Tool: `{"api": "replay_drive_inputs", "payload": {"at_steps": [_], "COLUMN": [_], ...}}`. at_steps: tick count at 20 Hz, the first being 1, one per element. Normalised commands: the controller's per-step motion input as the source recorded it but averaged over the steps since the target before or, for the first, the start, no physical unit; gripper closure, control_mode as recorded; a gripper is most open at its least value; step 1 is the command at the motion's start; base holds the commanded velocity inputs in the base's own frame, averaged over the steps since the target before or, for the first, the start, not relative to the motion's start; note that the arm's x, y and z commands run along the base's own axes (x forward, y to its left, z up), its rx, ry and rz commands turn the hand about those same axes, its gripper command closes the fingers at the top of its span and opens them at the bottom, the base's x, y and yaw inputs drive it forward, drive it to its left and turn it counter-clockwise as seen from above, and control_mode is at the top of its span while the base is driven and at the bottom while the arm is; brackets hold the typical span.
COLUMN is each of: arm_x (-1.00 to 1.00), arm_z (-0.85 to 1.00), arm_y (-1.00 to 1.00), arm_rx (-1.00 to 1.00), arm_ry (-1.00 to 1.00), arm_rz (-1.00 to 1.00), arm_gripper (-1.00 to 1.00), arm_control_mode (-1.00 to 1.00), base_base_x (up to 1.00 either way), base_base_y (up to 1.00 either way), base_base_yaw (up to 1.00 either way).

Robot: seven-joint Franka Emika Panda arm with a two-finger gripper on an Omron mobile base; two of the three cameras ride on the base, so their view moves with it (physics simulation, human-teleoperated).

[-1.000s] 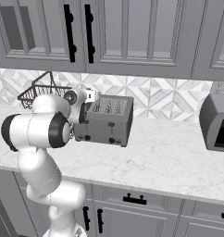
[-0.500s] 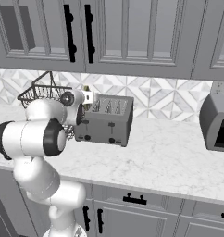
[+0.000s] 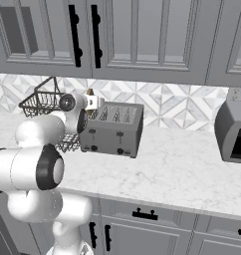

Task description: Start the toaster. Once the lever pops up, take the bread to the plate on the dining counter.

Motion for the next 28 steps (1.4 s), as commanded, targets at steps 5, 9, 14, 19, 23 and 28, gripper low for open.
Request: {"api": "replay_drive_inputs", "payload": {"at_steps": [5,9,14,19,23,28], "arm_x": [-0.55,-0.37,-0.40,-0.49,-0.60,-0.75], "arm_z": [0.31,0.26,0.29,0.12,-0.32,-0.20], "arm_y": [-0.16,-0.35,-0.27,-0.19,-0.05,-0.12], "arm_rx": [0.01,0.00,0.00,0.00,0.00,0.00], "arm_ry": [0.02,0.02,0.11,0.19,0.07,0.00], "arm_rz": [0.00,0.00,-0.01,0.00,0.00,0.00], "arm_gripper": [1.00,1.00,1.00,1.00,1.00,1.00], "arm_control_mode": [-1.00,-1.00,-1.00,-1.00,-1.00,-1.00], "base_base_x": [0.00,0.00,0.00,0.00,0.00,0.00], "base_base_y": [0.00,0.00,0.00,0.00,0.00,0.00], "base_base_yaw": [0.00,0.00,0.00,0.00,0.00,0.00]}}
